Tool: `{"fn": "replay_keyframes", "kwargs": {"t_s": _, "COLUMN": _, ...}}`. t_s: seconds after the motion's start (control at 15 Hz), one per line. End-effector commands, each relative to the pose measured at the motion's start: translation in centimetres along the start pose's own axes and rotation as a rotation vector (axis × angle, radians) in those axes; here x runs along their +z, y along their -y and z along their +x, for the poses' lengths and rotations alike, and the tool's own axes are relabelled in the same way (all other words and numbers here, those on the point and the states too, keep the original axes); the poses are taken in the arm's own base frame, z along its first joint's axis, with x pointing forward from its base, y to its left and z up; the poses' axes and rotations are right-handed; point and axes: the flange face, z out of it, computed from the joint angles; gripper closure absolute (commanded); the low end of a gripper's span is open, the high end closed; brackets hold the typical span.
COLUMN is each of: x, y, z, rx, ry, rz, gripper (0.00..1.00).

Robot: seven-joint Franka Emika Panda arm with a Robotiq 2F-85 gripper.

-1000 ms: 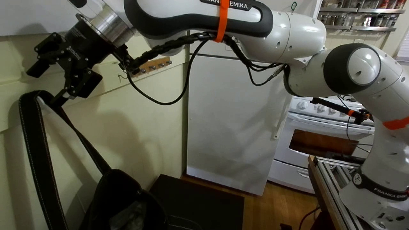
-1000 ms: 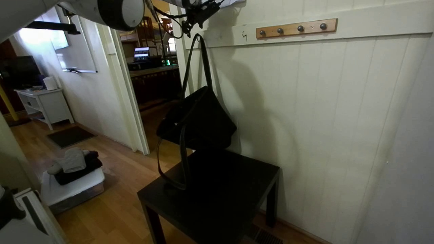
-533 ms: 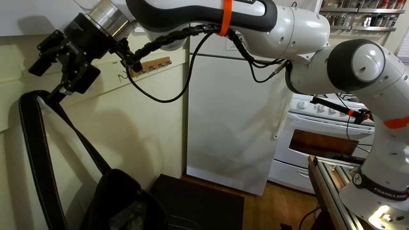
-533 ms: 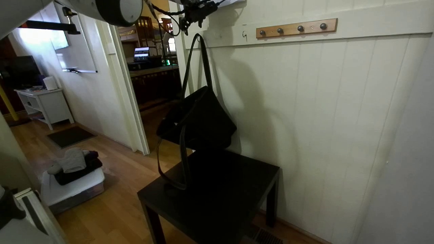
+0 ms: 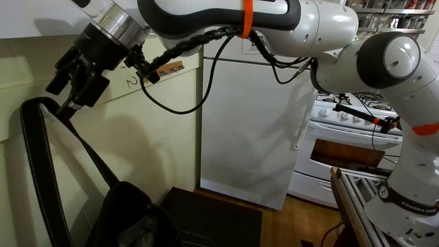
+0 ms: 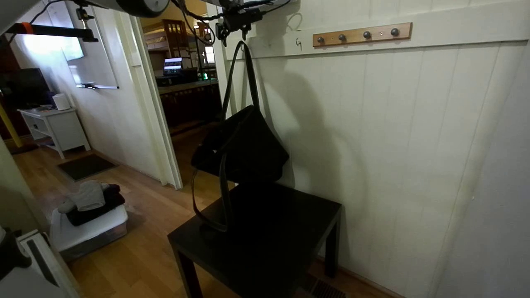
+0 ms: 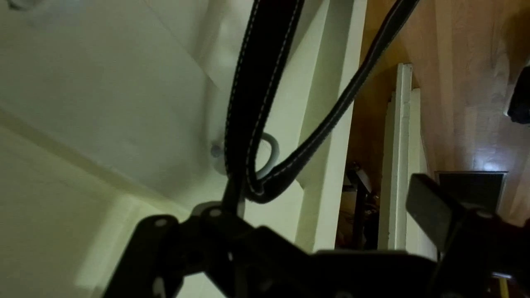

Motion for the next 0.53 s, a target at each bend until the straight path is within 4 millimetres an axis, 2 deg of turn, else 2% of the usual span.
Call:
{"fn": "replay_keyframes", "kwargs": {"t_s": 0.0, "x": -2.2, "y": 1.3, "z": -0.9, "rx": 0.099, "ry": 0.084, "rz": -0.015, "gripper": 0.0}}
{"fn": "replay_keyframes", "kwargs": {"t_s": 0.47, "x": -4.7, "y": 4.5, "z": -2.9, "rx": 0.213, "ry": 0.166, "rz": 0.012, "gripper": 0.0}}
